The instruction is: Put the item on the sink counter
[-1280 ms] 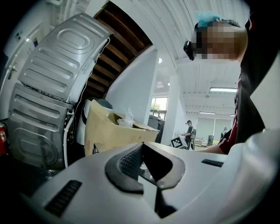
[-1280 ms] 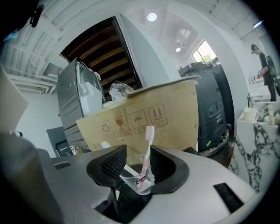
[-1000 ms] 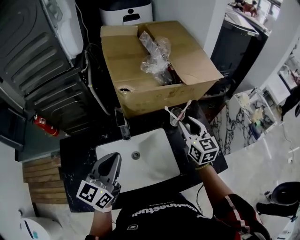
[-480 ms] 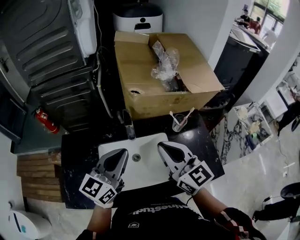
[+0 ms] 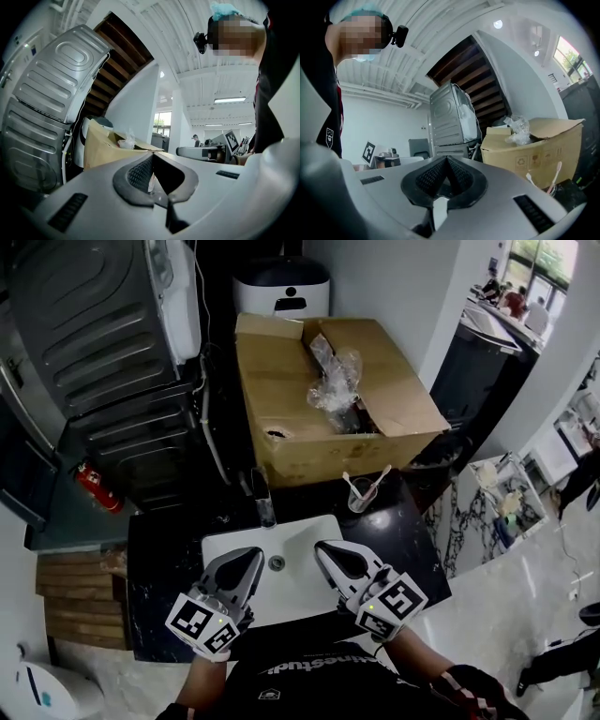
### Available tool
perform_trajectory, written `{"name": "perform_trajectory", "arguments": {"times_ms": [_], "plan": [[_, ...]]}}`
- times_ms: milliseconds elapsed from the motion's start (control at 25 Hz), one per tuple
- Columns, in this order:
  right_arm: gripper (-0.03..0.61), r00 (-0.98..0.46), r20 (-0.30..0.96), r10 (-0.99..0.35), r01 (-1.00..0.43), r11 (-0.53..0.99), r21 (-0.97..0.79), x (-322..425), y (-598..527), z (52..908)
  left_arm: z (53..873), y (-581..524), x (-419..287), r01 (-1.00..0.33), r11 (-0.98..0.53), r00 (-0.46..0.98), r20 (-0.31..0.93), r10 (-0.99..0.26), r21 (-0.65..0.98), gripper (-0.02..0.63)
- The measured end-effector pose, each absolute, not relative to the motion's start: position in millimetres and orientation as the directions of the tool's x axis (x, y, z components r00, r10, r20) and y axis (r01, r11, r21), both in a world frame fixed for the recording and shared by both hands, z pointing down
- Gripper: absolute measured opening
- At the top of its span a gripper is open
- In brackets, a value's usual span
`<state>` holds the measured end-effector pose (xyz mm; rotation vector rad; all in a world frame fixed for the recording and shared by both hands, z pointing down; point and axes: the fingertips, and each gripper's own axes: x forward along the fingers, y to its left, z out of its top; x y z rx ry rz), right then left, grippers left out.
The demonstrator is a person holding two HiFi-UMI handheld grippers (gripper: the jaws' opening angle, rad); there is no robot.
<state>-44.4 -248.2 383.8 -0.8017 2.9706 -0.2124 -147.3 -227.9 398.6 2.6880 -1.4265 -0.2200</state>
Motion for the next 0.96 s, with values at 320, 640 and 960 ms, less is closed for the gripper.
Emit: {"name": "perform_trajectory", "arguments": {"times_ms": [320,640,960], "plan": [[0.037,-0.86,-0.022,-0.51,-0.503,0.855,-0.129,-47.2,-238.7,380.8,398.9,-228.7,-144.7,-0.804,-0.573,0.567,-0.085,-0.819,0.16,0.015],[0.037,-0.849,-0.008,-0.528,-0.522,0.841,-0.143,-43.0,-235.9,385.3,399.6,-231.8,-138.0,-0.791,-0.591,0.585,-0.087,-0.806,0.158,0.015],[0.037,-0.846,0.004,-0.533,-0.526,0.834,-0.168,-43.3,-235.0,389.1,397.7,-232.3,-137.3,-0.785,-0.599,0.592,-0.093,-0.8,0.159,0.015]]}}
